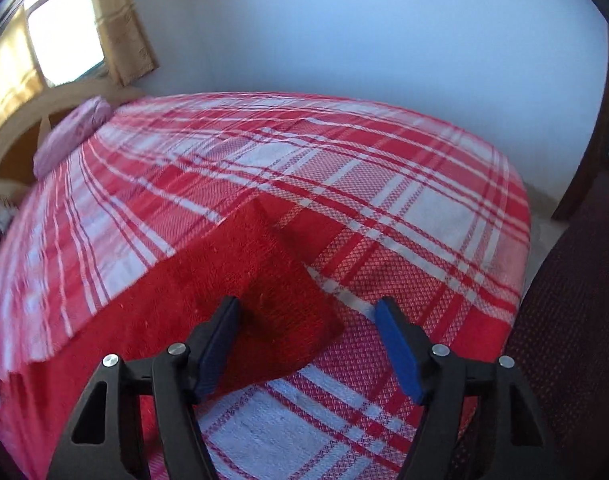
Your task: Fold small clothes
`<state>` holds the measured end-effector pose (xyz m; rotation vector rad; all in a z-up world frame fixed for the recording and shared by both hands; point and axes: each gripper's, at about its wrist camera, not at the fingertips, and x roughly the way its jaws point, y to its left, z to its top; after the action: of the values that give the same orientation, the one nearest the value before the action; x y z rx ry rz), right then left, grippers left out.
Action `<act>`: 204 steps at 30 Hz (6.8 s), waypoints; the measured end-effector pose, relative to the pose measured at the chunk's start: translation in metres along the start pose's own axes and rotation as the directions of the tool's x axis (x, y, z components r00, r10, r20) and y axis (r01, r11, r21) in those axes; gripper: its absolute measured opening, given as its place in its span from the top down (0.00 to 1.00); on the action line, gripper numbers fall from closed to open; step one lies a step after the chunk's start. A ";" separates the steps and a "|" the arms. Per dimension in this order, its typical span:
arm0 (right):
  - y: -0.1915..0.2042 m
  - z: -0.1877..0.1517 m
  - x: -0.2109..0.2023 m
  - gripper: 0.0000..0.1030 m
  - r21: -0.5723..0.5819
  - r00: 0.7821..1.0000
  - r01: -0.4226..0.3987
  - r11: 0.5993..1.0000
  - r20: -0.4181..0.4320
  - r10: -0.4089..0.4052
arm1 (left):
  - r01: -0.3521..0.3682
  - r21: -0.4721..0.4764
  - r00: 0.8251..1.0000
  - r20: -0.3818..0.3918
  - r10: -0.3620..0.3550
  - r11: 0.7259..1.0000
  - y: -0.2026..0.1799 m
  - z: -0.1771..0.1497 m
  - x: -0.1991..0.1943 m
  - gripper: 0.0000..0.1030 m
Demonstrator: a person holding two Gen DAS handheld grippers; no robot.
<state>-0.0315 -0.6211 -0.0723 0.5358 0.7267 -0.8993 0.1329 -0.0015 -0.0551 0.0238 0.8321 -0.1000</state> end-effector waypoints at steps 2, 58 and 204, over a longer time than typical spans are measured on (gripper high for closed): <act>0.006 0.001 -0.003 0.66 -0.041 1.000 -0.009 0.999 -0.002 0.009 | 0.007 0.003 1.000 -0.008 -0.007 1.000 -0.001 -0.001 0.002 0.00; 0.326 -0.184 -0.157 0.45 -0.459 0.700 -0.698 0.549 -0.278 0.658 | -0.060 -0.078 0.998 0.024 0.062 0.995 0.089 0.010 0.017 0.00; 0.283 -0.162 -0.128 0.91 -0.540 0.776 -0.586 0.605 -0.158 0.611 | -0.066 -0.155 0.995 0.069 0.077 0.986 0.080 -0.016 0.020 0.07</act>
<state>0.0996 -0.2975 -0.0464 0.1890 0.6659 -0.0270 0.1422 0.0774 -0.0819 -0.0934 0.7610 0.0307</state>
